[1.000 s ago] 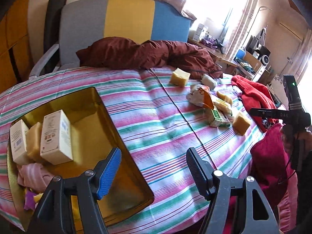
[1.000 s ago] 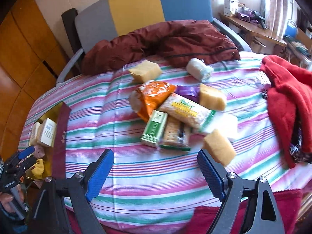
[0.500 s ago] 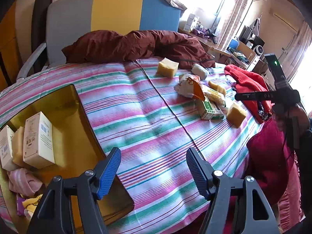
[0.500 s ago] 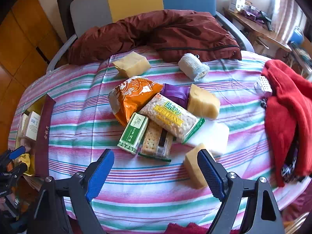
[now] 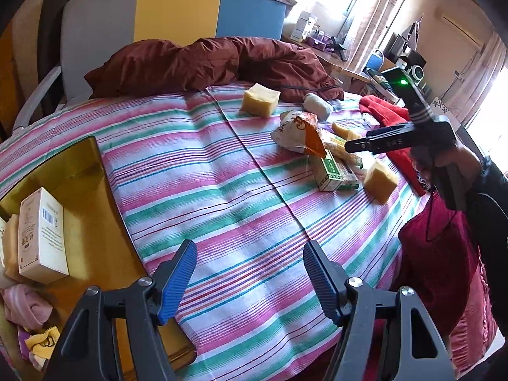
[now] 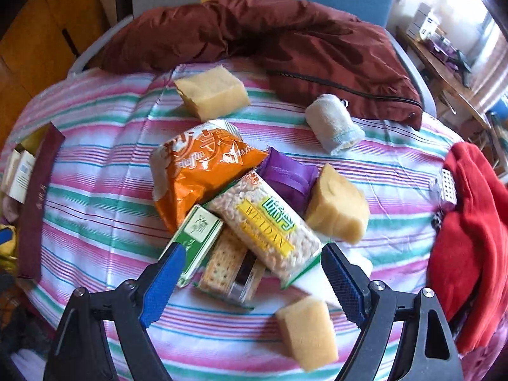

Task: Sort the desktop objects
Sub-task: 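Move both grippers back toward the remaining pile of items, then lower the right gripper toward the yellow sponge beside the snack packets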

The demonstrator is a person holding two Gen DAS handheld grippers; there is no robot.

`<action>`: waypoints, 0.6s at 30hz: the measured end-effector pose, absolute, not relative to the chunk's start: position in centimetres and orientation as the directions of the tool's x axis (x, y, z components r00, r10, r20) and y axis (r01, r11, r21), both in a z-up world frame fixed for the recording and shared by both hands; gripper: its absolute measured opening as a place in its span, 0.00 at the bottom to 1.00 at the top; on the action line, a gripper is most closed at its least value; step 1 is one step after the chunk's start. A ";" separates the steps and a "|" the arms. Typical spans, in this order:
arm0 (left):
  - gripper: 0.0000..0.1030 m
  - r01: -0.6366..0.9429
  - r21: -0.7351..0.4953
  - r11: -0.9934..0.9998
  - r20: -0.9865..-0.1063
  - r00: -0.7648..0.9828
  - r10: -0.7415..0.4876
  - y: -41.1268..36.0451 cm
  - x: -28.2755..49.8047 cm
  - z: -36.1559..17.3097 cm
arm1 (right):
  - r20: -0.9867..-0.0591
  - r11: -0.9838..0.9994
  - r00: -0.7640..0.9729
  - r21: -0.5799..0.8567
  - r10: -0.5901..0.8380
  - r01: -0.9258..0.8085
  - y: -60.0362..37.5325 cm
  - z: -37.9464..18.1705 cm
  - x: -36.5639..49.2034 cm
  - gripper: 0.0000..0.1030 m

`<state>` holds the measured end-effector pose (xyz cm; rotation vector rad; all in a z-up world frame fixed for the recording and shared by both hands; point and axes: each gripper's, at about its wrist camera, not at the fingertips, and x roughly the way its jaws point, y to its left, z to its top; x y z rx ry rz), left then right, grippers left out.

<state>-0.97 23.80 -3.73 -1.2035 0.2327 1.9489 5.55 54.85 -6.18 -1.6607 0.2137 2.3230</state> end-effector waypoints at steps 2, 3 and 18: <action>0.68 -0.716 -0.249 -0.652 -0.817 -0.207 0.539 23.9 -1.1 -4.0 | -0.947 -0.953 -0.289 -0.054 0.144 -0.298 54.9 -6.7 5.0 0.85; 0.68 -0.715 -0.249 -0.653 -0.818 -0.205 0.537 24.0 -1.1 -4.1 | -0.947 -0.954 -0.285 -0.059 0.147 -0.295 54.9 -7.0 4.8 0.85; 0.68 -0.727 -0.265 -0.634 -0.819 -0.178 0.546 26.3 -2.3 -3.7 | -0.950 -0.961 -0.271 -0.080 0.153 -0.263 56.5 -9.8 3.1 0.85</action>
